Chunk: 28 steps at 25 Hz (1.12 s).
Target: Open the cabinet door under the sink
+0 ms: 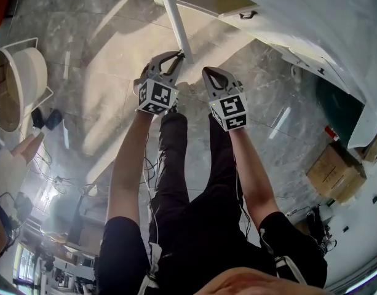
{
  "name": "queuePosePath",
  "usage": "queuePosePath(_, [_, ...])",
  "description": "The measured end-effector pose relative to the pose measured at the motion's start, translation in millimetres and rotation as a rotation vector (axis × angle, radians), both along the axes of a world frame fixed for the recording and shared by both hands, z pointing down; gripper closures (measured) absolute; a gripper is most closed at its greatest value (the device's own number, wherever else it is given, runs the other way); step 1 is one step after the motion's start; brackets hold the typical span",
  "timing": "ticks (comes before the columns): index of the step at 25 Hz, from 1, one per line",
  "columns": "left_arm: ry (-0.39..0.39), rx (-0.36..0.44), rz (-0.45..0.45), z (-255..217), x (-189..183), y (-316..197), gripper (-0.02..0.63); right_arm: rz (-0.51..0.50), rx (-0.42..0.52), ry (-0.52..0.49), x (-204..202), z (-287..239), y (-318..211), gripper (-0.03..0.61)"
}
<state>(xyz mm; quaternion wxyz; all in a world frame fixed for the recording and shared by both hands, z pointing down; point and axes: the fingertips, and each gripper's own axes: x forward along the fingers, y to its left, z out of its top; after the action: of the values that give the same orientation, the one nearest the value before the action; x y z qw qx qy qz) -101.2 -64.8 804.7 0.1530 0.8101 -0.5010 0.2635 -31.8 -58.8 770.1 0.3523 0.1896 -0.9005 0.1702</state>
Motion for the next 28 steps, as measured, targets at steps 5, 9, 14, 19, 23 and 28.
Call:
queuePosePath(5, [-0.007, -0.009, -0.121, 1, -63, 33, 0.572, -0.018, -0.013, 0.010, -14, 3, 19, 0.520])
queuePosePath(9, [-0.007, -0.023, -0.246, 1, -120, 49, 0.572, -0.045, -0.026, -0.016, -38, 2, 33, 0.520])
queuePosePath(14, [-0.011, -0.038, -0.259, -3, -151, 51, 0.577, -0.085, -0.034, -0.060, -68, -6, 44, 0.520])
queuePosePath(19, [0.224, -0.024, -0.435, -2, -163, 53, 0.575, -0.094, -0.025, -0.048, -72, -9, 40, 0.520])
queuePosePath(23, [0.187, -0.048, -0.464, 0, -168, 55, 0.575, -0.082, -0.021, -0.031, -69, -15, 38, 0.518])
queuePosePath(28, [0.252, -0.076, -0.563, -17, -173, 69, 0.575, -0.059, -0.002, -0.023, -64, -30, 32, 0.520])
